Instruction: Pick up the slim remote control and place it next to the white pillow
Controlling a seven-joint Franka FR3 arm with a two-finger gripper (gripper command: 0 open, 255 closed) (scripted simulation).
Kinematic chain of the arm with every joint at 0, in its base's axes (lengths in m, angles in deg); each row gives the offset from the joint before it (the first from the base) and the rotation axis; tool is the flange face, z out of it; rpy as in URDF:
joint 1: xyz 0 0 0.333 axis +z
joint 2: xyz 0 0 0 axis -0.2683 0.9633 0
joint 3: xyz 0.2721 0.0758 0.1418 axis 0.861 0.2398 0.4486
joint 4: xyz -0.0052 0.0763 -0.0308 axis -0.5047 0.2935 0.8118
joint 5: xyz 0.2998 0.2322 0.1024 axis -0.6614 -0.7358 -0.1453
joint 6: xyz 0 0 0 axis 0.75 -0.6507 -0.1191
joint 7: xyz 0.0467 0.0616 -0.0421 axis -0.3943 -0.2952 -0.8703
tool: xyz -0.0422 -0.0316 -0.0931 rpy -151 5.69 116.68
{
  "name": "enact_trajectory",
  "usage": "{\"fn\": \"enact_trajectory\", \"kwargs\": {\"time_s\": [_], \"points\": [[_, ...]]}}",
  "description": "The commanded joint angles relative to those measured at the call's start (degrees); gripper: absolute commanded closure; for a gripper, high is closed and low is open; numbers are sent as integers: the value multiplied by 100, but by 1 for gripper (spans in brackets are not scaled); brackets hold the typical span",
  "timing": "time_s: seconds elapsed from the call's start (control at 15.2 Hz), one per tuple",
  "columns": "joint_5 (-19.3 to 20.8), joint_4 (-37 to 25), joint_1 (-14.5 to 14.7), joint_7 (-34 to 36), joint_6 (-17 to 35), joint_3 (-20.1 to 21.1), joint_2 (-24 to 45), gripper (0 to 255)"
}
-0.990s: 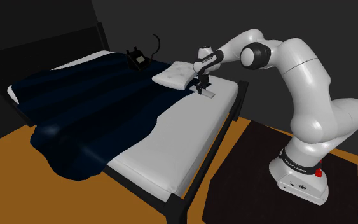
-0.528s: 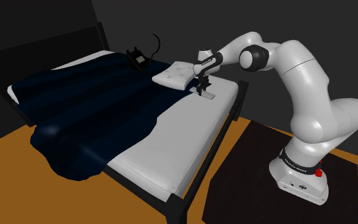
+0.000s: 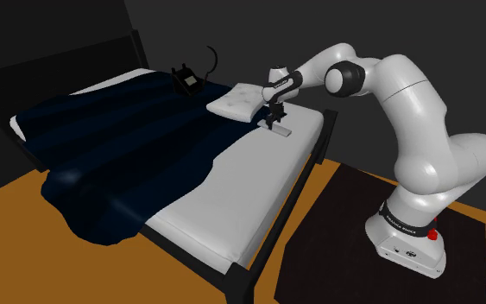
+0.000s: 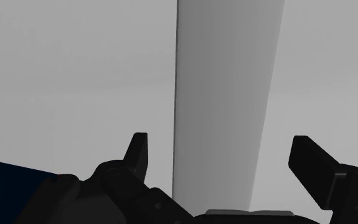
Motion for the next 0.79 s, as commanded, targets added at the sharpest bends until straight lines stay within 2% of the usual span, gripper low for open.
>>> {"fn": "enact_trajectory", "kwargs": {"time_s": [0.0, 0.2, 0.73], "points": [[-6, 65, -4, -1, -83, 8, -148, 0], [-26, 185, -14, -7, -345, 31, -529, 0], [-26, 185, -14, -7, -345, 31, -529, 0]]}}
